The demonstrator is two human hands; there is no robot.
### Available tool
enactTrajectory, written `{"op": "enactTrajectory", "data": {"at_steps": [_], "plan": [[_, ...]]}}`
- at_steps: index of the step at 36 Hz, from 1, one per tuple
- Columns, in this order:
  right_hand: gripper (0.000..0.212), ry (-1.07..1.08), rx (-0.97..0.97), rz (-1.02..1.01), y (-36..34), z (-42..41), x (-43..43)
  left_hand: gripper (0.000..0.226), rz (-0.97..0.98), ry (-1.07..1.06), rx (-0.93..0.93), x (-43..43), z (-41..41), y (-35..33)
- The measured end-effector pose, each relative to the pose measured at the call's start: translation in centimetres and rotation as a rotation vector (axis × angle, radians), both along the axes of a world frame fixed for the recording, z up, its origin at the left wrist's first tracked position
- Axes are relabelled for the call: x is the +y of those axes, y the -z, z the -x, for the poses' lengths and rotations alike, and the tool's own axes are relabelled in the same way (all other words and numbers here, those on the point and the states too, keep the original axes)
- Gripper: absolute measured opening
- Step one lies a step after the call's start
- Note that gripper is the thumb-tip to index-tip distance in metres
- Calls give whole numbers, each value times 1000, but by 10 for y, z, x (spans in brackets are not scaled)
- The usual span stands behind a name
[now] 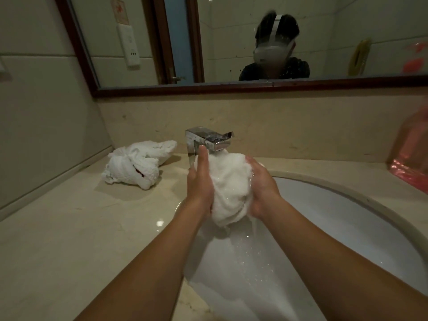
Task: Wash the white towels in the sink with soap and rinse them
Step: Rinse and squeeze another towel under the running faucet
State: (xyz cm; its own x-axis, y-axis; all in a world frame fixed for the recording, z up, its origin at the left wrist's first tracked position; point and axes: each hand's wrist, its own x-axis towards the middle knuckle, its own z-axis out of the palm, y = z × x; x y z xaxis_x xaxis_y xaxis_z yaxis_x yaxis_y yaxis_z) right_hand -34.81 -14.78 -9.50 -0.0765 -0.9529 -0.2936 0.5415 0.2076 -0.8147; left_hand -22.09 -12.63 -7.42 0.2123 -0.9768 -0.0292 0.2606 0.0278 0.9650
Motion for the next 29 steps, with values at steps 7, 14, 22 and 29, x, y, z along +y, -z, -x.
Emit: {"op": "enactTrajectory", "data": {"at_steps": [7,14,22,29], "plan": [[32,205,181,-41,-7,1,6,133,-104,-17,-220,6,6,-10],[52,198,322,-6,-13,-7,8,153,-185,-21,0,-21,-9,17],[54,169,447,24,-11,-18,5,83,-59,-228,-78,3,-6,-13],[54,171,420,-91,1,-12,2,47,237,-198,-417,3,6,-1]]}}
